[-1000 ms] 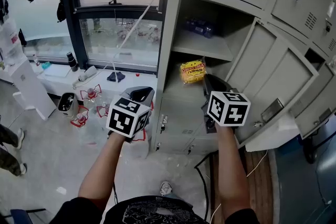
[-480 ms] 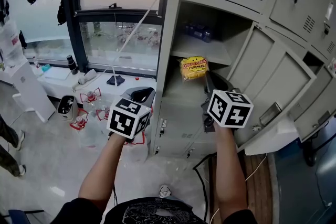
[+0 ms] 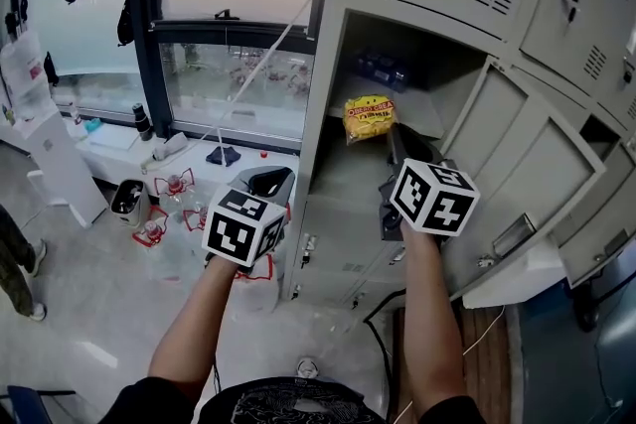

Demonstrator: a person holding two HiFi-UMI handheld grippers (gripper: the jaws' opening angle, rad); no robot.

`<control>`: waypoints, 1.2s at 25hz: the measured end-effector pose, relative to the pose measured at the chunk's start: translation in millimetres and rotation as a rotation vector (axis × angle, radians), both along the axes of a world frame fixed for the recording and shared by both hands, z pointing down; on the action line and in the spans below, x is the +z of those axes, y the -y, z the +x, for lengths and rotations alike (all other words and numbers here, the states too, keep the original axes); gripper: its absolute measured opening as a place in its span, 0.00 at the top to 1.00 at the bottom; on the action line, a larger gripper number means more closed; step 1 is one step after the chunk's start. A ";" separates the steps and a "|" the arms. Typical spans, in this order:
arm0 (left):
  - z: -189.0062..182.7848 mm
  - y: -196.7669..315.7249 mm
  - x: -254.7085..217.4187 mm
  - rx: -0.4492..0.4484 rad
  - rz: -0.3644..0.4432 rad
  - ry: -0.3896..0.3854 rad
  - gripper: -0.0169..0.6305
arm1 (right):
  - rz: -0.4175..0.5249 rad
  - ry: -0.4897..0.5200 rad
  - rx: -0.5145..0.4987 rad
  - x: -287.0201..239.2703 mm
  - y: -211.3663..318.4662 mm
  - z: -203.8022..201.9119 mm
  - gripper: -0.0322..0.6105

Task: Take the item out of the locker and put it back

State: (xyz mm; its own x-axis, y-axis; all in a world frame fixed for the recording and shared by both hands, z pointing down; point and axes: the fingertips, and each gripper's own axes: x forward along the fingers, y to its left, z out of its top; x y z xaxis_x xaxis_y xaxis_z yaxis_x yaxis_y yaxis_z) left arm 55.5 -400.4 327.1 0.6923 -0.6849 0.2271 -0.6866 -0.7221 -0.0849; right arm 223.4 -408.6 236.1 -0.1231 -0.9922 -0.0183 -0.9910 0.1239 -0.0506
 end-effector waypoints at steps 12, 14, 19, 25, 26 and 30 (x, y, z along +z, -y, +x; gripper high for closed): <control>-3.9 12.9 7.5 -0.056 -0.018 0.005 0.96 | 0.039 0.110 0.038 -5.1 32.9 20.6 0.91; -3.4 14.8 7.1 -0.063 -0.017 0.005 0.96 | 0.041 0.142 0.052 -3.3 37.9 25.3 0.91; 1.8 17.9 7.2 -0.066 -0.011 0.011 0.96 | 0.047 0.215 0.094 2.2 49.3 40.2 0.91; -3.4 24.4 12.8 -0.089 -0.020 0.015 0.96 | 0.064 0.211 0.155 1.1 58.8 51.5 0.91; -4.7 26.0 13.2 -0.095 -0.019 0.016 0.96 | 0.065 0.211 0.160 1.0 61.4 52.3 0.91; -4.8 25.4 13.3 -0.092 -0.039 0.010 0.96 | 0.058 0.208 0.187 2.4 68.1 55.5 0.91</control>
